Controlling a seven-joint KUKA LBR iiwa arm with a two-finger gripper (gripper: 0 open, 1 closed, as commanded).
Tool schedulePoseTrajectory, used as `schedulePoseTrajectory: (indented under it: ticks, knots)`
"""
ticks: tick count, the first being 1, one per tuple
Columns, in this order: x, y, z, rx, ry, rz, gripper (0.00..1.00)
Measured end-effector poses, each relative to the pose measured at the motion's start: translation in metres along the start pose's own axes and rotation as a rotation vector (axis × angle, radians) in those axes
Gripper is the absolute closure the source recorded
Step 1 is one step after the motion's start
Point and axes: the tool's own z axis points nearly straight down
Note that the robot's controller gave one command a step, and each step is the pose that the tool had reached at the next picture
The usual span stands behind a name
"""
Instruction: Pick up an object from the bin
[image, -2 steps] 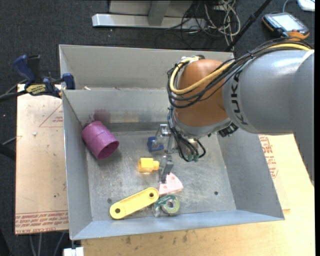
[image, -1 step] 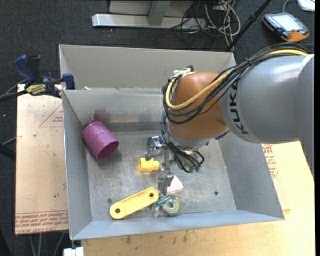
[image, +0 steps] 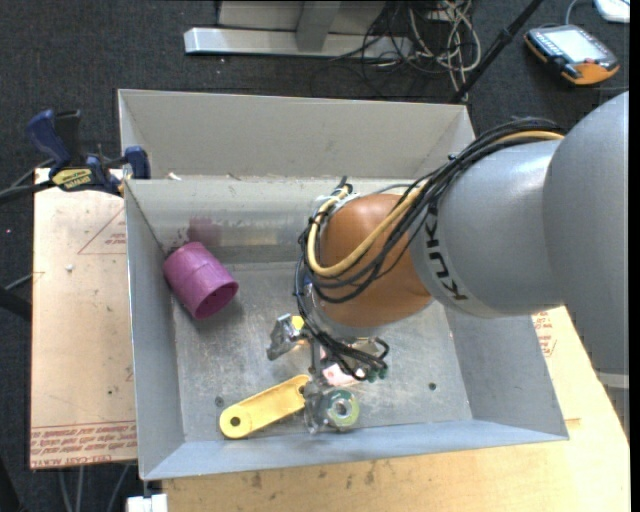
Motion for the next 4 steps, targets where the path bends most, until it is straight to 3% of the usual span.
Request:
schedulePoseTrajectory:
  ticks: [1, 2, 3, 4]
  knots:
    - [0.002, 0.000, -0.007, -0.001, 0.006, -0.019, 0.00]
    - [0.008, 0.008, 0.028, 0.000, -0.001, 0.049, 0.00]
    - [-0.001, 0.011, 0.042, 0.002, -0.014, -0.189, 1.00]
    - [-0.001, 0.011, 0.042, 0.002, -0.014, -0.189, 1.00]
